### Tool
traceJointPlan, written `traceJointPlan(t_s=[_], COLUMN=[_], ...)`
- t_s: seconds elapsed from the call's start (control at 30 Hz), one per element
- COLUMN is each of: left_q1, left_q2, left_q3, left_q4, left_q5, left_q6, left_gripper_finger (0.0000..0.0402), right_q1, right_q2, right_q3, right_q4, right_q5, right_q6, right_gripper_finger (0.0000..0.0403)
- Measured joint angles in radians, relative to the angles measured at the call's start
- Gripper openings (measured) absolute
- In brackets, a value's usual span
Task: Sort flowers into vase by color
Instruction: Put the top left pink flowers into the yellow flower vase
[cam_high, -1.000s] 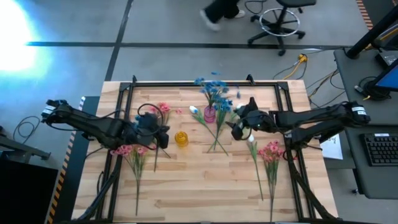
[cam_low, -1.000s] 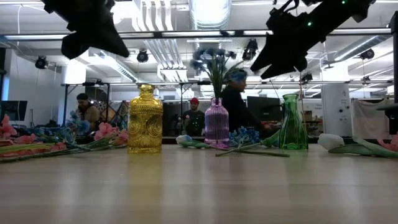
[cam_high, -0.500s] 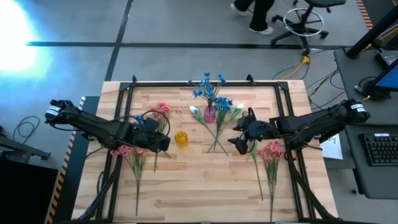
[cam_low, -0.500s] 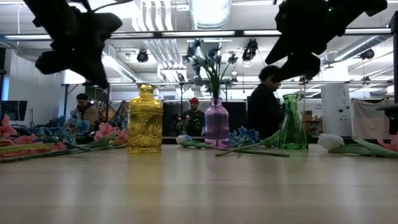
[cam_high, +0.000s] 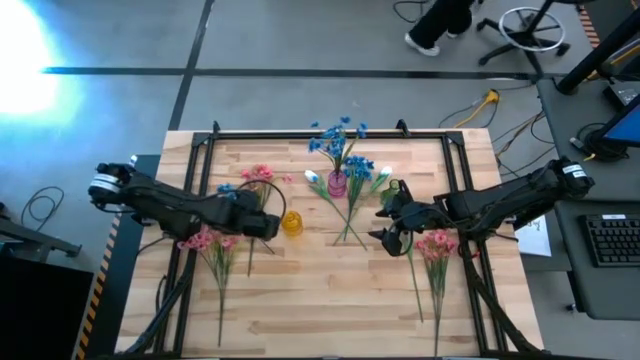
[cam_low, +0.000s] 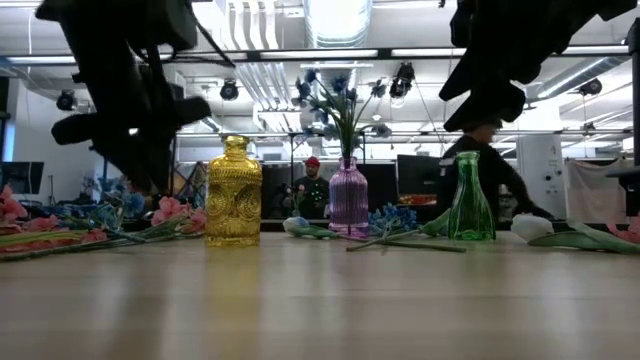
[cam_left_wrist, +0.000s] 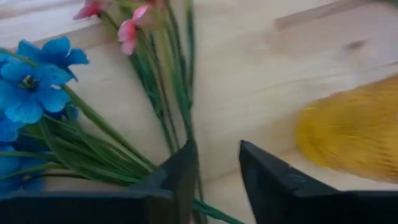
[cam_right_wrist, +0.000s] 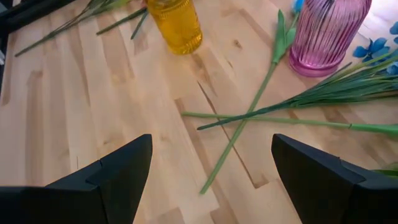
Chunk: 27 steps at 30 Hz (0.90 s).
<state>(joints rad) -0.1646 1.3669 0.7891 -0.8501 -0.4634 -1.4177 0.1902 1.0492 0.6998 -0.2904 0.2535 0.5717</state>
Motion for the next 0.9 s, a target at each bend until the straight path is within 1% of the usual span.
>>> traceJointPlan(t_s=[0.13, 0.23, 0.53, 0.8, 0.9], left_q1=[0.041, 0.074, 0.173, 0.184, 0.184], left_q2=[0.058, 0.088, 0.156, 0.169, 0.169], left_q3=[0.000, 0.000, 0.000, -0.010, -0.020], left_q4=[-0.006, -0.006, 0.000, 0.013, 0.043], left_q5=[0.002, 0.003, 0.012, 0.038, 0.056], left_q6=[0.001, 0.004, 0.079, 0.100, 0.109], left_gripper_finger=[0.0167, 0.0186, 0.0184, 0.0180, 0.0180], right_q1=[0.000, 0.000, 0.000, 0.000, 0.000], right_q2=[0.000, 0.000, 0.000, 0.000, 0.000], right_q3=[0.000, 0.000, 0.000, 0.000, 0.000], right_q4=[-0.007, -0.019, -0.027, -0.027, -0.027], right_q5=[0.000, 0.000, 0.000, 0.001, 0.001], right_q6=[-0.008, -0.008, -0.014, -0.023, -0.023], right_gripper_finger=[0.0317, 0.0316, 0.0315, 0.0315, 0.0315])
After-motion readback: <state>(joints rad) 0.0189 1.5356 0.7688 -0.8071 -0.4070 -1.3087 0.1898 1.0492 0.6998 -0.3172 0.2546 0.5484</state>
